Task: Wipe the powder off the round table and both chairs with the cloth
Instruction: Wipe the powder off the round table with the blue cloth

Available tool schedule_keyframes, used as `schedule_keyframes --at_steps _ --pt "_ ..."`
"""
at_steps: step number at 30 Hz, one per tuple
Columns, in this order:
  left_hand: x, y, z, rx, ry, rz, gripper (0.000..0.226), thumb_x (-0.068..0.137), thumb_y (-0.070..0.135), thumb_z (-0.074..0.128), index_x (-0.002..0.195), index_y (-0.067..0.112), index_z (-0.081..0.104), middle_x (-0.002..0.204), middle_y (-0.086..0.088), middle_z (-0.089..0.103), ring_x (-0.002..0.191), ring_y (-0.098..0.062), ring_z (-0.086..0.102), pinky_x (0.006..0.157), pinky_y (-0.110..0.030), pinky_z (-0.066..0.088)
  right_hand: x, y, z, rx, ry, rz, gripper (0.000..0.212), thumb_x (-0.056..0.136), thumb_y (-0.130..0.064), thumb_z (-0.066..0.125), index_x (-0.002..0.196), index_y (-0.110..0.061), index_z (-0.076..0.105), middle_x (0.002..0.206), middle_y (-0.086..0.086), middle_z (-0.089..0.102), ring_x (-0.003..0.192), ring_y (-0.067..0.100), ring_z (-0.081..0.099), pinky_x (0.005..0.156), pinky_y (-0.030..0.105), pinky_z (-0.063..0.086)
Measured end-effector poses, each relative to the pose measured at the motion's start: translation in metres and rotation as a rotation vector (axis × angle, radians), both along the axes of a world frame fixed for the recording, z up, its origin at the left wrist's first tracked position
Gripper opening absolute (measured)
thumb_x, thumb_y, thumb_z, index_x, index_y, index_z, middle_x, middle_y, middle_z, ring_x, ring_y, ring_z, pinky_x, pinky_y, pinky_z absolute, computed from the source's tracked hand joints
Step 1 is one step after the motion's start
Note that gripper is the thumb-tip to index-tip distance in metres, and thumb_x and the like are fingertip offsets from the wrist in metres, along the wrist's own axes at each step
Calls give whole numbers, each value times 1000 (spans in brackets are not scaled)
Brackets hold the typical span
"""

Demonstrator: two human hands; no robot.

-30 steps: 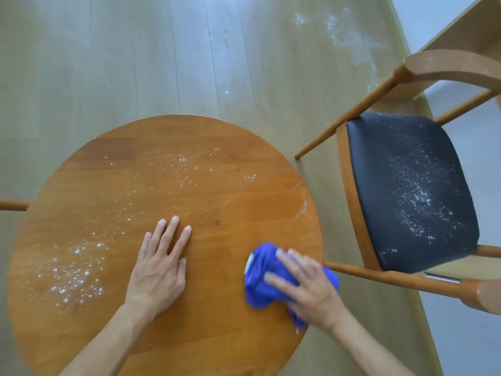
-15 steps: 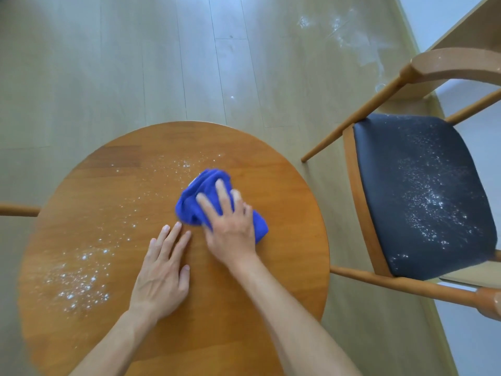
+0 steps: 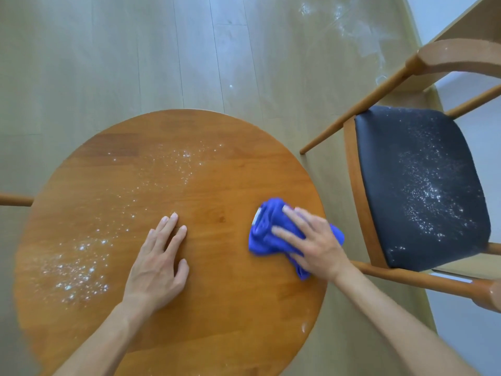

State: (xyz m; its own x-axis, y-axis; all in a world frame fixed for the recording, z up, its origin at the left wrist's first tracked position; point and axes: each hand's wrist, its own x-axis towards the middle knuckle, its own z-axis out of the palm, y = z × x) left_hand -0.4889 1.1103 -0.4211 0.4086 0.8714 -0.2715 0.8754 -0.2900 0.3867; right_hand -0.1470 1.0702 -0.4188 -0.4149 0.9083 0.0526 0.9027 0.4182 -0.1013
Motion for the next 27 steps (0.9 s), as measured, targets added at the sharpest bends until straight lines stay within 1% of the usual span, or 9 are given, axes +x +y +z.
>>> schedule_keyframes --at_steps 4,7,10,14,16,18,20,23,27 --pt "-2 2 -1 -9 23 -16 71 83 40 24 143 7 41 159 -4 17 148 -18 8 120 -38 9 -13 15 -6 -5 -29 -521 43 89 -34 57 131 -25 60 145 16 46 116 36 56 70 42 48" --pt "-2 1 2 -25 53 -47 67 84 36 31 145 8 38 160 -4 14 148 -18 5 120 -36 6 -45 -32 -9 -18 -23 -768 46 88 -34 53 134 -26 58 146 15 44 115 36 54 72 44 48" --pt "1 -1 6 -50 62 -32 68 83 33 34 146 7 36 161 -5 10 148 -18 2 121 -36 3 -101 -119 -11 -67 19 -867 50 88 -34 53 137 -27 53 150 14 38 119 37 49 79 48 48" --pt "5 -3 8 -36 73 -13 67 85 30 34 148 7 32 161 -7 6 149 -20 0 121 -37 2 -208 -204 -14 -131 242 -764 46 82 -40 56 128 -40 56 144 6 46 118 32 54 80 40 47" --pt "5 -4 6 -34 69 -1 61 90 24 43 147 7 33 161 -6 5 149 -19 0 121 -36 2 -249 -223 -10 -147 244 -611 38 82 -46 49 120 -48 55 132 -2 54 112 21 58 79 36 47" --pt "5 -5 5 -44 79 -9 62 91 21 49 148 9 31 162 -4 2 149 -18 -3 121 -35 1 -260 -235 -14 -187 223 -441 38 80 -58 47 118 -54 50 132 -10 53 114 15 56 84 37 46" --pt "5 -5 6 -50 87 -20 62 92 23 48 150 10 28 162 -3 0 148 -17 -4 121 -34 0 -247 -237 -16 -196 217 -250 39 86 -61 44 124 -55 46 141 -10 47 123 16 51 90 37 45" --pt "4 -5 7 -56 91 -22 62 92 24 47 150 10 28 162 -4 0 148 -17 -4 121 -34 0 -186 -220 -17 -144 220 -46 32 98 -39 38 122 -47 58 140 -5 54 124 19 55 87 35 52" --pt "4 -5 9 -49 92 -25 63 92 24 47 150 10 27 162 -4 0 148 -18 -5 121 -33 -2 -96 -153 -8 -1 158 -207 36 87 -17 61 120 -29 68 138 14 53 120 35 57 84 44 51"
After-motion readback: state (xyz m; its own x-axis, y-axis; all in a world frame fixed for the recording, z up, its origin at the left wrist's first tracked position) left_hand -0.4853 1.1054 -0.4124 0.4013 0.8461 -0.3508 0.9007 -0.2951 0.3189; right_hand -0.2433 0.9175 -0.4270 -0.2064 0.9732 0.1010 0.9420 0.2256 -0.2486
